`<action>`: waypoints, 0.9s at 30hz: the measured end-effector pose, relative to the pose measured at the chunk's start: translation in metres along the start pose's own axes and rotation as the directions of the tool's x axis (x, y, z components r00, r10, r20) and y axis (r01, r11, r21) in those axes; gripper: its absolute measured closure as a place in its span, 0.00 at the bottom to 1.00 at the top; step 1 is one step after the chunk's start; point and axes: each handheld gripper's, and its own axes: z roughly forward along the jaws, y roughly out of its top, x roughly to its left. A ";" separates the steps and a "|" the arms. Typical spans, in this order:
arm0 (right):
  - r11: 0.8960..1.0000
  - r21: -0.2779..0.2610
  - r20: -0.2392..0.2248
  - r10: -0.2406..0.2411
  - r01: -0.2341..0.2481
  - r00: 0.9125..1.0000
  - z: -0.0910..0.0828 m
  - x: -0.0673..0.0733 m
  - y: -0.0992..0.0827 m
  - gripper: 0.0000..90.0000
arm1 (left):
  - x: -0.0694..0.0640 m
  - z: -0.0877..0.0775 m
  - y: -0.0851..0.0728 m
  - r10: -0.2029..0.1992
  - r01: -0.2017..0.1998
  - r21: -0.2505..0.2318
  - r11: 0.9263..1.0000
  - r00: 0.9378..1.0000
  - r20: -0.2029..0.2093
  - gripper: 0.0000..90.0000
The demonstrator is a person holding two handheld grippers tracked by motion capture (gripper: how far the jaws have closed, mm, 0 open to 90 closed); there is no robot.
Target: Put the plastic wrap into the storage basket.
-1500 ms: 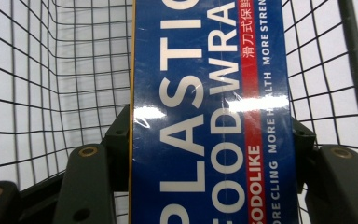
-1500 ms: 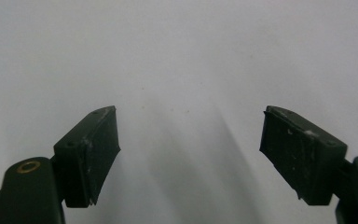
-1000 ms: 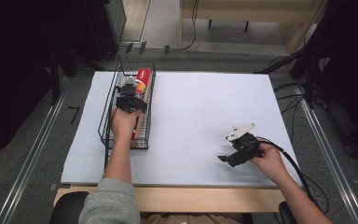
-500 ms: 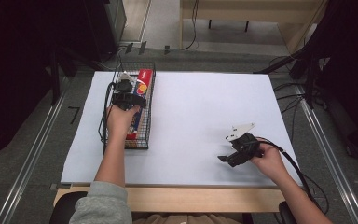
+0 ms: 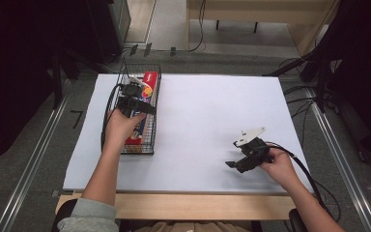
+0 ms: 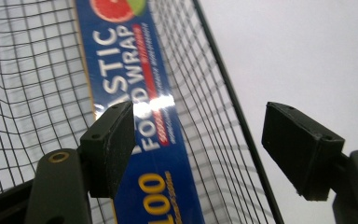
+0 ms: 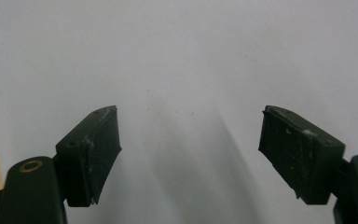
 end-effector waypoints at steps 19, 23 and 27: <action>1.000 0.001 -0.007 0.001 -0.001 1.000 -0.001 0.000 0.000 0.24 | -0.050 -0.033 -0.052 0.328 -0.315 -0.093 0.944 0.926 0.188 0.29; 1.000 -0.001 -0.011 0.004 -0.004 1.000 -0.001 -0.001 0.000 0.24 | -0.061 -0.031 -0.062 0.371 -0.350 -0.128 0.928 0.903 0.216 0.29; 1.000 0.000 -0.011 0.001 -0.001 1.000 -0.001 0.000 0.000 0.24 | -0.073 -0.023 -0.071 0.415 -0.392 -0.141 0.909 0.878 0.237 0.28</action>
